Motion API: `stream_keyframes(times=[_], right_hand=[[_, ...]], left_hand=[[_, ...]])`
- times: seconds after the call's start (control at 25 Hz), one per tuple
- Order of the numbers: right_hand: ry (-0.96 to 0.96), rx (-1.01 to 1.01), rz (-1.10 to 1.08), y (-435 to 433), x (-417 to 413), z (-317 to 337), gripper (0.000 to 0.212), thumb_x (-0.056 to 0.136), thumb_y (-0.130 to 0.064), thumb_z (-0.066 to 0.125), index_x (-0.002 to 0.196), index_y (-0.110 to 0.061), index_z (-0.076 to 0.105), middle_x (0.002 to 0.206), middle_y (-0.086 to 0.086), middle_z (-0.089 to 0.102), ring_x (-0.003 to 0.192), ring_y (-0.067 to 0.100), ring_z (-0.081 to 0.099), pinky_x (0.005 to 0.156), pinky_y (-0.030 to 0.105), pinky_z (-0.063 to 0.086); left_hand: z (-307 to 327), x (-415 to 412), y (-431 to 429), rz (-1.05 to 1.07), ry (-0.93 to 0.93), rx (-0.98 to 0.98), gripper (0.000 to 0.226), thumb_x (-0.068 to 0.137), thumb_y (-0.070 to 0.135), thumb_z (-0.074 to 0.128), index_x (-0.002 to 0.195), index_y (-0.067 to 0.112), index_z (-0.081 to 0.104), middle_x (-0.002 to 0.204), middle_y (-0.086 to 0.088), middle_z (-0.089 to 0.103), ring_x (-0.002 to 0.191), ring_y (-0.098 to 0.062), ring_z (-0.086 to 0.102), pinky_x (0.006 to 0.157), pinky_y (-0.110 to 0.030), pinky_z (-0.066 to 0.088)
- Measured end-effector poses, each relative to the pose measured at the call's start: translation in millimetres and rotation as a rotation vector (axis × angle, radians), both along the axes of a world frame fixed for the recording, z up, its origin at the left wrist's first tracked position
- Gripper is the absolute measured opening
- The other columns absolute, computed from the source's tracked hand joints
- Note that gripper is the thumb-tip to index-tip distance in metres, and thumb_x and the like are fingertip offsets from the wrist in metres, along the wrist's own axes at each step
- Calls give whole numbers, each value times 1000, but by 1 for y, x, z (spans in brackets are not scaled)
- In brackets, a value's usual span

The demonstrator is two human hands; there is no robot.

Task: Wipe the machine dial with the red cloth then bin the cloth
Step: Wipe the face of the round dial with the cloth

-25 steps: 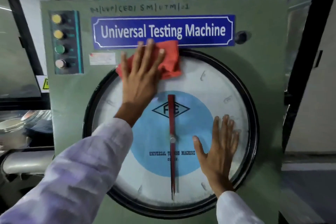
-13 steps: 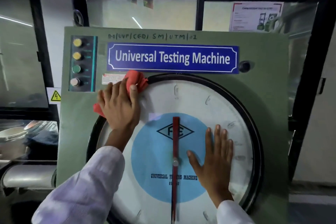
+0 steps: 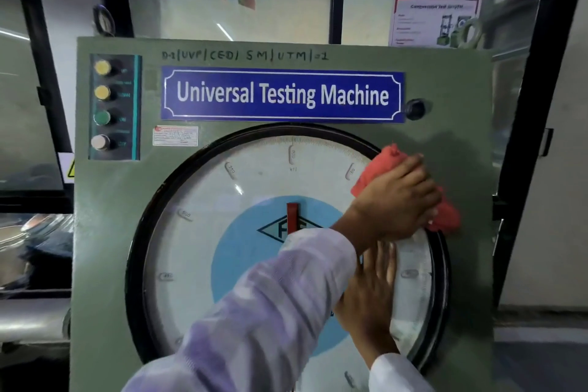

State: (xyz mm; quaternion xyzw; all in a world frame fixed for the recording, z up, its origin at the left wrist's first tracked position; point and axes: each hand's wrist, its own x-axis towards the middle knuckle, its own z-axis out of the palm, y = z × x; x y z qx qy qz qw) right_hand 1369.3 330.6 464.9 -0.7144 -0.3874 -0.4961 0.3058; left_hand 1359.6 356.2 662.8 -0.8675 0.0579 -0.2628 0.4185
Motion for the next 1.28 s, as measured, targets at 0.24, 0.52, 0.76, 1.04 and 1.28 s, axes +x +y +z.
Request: stream_keyframes(times=[0.24, 0.52, 0.76, 1.04, 1.28], right_hand=[[121, -14, 41, -3, -9, 9, 93, 101, -76, 35, 170, -15, 23, 180, 15, 15, 167, 35, 14, 135, 56, 12], [130, 13, 66, -2, -8, 8, 94, 99, -76, 39, 169, -14, 27, 179, 15, 17, 167, 34, 12, 132, 61, 18], [133, 2, 51, -1, -8, 7, 94, 100, -78, 32, 171, -17, 19, 180, 14, 13, 168, 32, 8, 132, 61, 19], [115, -16, 7, -1, -13, 8, 93, 101, -76, 33, 171, -15, 20, 180, 15, 14, 167, 35, 14, 134, 57, 14], [22, -34, -63, -4, -7, 4, 78, 86, -58, 43, 137, 0, 56, 145, 36, 59, 148, 42, 32, 125, 55, 13]], left_hand=[[36, -75, 78, 84, -608, -362, 40, 108, 40, 45, 131, 14, 65, 128, -9, 66, 122, -37, 57, 123, -54, 28], [-39, -210, 152, 593, -1338, -759, 42, 109, 41, 39, 118, 8, 63, 116, -20, 65, 114, -41, 56, 114, -55, 38], [-4, -171, 142, 336, -1317, -750, 30, 104, 34, 45, 110, 12, 64, 116, -12, 68, 114, -35, 53, 102, -49, 34], [41, -63, 63, 9, -495, -363, 35, 98, 36, 52, 124, 19, 68, 123, -3, 69, 122, -33, 56, 116, -50, 31], [-3, 1, 5, -73, -32, -40, 43, 109, 35, 32, 138, 23, 61, 131, -1, 64, 129, -31, 52, 126, -47, 19]])
